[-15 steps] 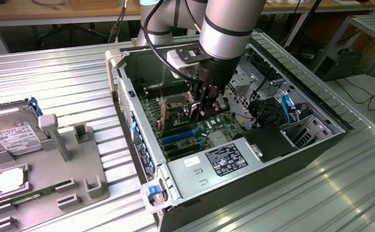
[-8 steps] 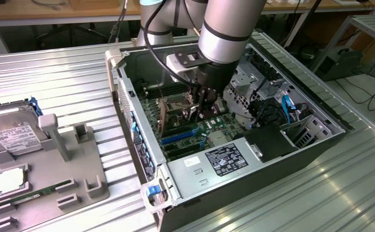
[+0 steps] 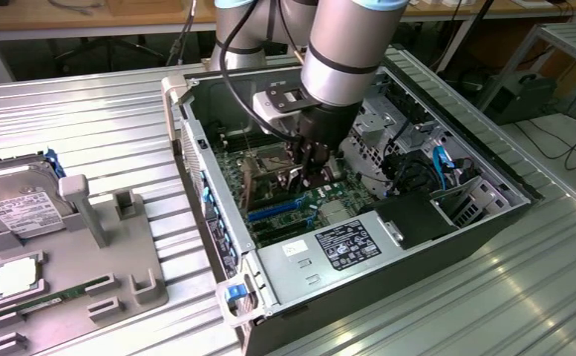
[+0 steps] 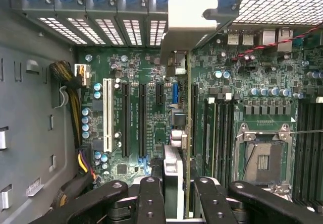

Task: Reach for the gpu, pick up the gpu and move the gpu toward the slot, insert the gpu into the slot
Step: 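Insert the gpu into the slot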

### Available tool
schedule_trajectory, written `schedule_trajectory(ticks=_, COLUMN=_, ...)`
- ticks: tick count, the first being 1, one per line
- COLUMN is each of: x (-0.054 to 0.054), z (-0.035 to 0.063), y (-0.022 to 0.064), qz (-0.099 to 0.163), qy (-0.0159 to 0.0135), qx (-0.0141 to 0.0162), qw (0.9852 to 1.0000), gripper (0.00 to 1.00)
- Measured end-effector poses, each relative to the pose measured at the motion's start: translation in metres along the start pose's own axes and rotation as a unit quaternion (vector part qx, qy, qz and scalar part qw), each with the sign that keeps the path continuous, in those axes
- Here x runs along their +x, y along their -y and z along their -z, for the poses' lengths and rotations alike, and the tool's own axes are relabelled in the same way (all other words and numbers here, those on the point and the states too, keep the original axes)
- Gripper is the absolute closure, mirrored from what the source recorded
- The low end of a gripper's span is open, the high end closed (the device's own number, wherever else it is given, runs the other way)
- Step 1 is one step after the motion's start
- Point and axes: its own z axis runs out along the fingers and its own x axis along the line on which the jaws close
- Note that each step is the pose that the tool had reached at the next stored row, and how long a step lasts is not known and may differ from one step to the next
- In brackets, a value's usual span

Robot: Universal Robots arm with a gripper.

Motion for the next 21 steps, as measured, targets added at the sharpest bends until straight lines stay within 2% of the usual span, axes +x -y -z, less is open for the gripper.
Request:
schedule_trajectory(ticks=9, x=-0.001, z=-0.0063, y=-0.0015, qz=-0.010, qy=-0.0020, qx=0.0004, qw=0.9999, gripper=0.72)
schedule_trajectory(ticks=12, x=-0.001, z=-0.0082, y=-0.0052, qz=-0.010, qy=-0.0019, qx=0.0004, qw=0.9999, gripper=0.72)
schedule_trajectory(ticks=13, x=-0.001, z=-0.0095, y=-0.0064, qz=-0.010, qy=-0.0019, qx=0.0004, qw=0.9999, gripper=0.72)
schedule_trajectory(ticks=14, x=-0.006, z=-0.0159, y=-0.0065, qz=-0.011, qy=-0.0020, qx=0.0004, qw=0.9999, gripper=0.72)
schedule_trajectory(ticks=21, x=-0.008, z=-0.0251, y=-0.0099, qz=-0.011, qy=-0.0023, qx=-0.0024, qw=0.9999, gripper=0.72)
